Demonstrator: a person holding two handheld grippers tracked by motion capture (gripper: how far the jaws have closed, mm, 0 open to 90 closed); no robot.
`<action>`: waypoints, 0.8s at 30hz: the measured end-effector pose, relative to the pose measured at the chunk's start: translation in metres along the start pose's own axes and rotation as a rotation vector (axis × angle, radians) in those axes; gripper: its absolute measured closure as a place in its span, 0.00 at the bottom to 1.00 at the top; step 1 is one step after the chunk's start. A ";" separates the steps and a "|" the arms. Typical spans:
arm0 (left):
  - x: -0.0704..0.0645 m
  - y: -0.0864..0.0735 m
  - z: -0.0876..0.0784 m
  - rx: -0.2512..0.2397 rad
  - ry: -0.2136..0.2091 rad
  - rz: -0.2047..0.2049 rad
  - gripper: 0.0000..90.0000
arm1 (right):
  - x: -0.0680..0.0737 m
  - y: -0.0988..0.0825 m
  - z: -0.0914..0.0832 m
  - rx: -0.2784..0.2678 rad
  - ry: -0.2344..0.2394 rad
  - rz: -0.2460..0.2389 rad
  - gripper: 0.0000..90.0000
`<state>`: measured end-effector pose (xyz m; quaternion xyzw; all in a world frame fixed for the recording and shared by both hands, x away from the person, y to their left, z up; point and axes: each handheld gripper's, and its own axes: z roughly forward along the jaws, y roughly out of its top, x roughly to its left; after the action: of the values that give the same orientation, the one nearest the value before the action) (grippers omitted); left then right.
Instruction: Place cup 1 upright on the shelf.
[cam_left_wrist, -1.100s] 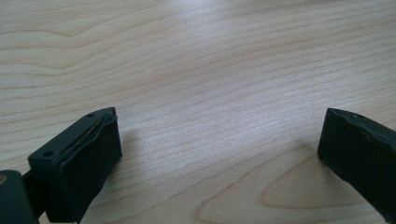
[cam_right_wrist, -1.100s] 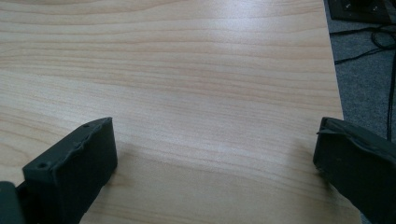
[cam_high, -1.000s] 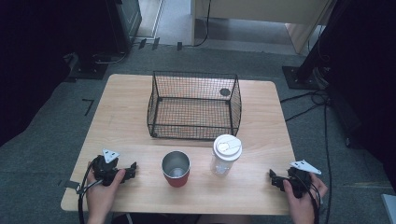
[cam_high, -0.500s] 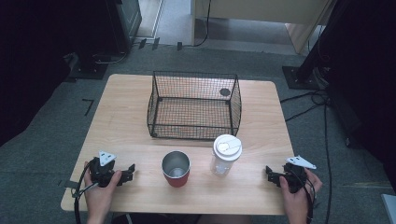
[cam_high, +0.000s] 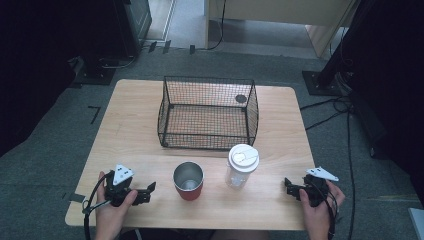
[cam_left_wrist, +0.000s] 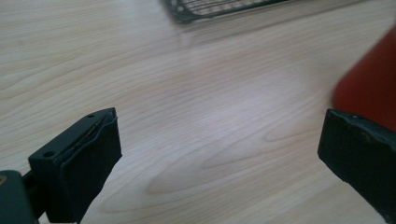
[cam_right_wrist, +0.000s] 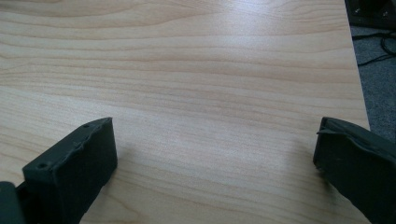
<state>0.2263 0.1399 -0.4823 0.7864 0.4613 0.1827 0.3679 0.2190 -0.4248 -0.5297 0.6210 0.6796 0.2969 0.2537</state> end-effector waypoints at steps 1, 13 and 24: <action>-0.004 0.000 0.001 0.003 -0.016 0.019 0.00 | 0.000 0.000 0.000 0.001 0.001 -0.001 0.00; -0.025 0.001 0.007 0.032 -0.099 0.083 0.00 | 0.000 0.001 0.001 0.001 0.001 0.000 0.00; -0.050 0.003 0.010 0.018 -0.202 0.119 0.00 | 0.000 0.001 0.001 0.002 0.001 0.000 0.00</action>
<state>0.2091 0.0918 -0.4842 0.8300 0.3763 0.1199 0.3940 0.2201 -0.4250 -0.5296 0.6211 0.6799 0.2965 0.2530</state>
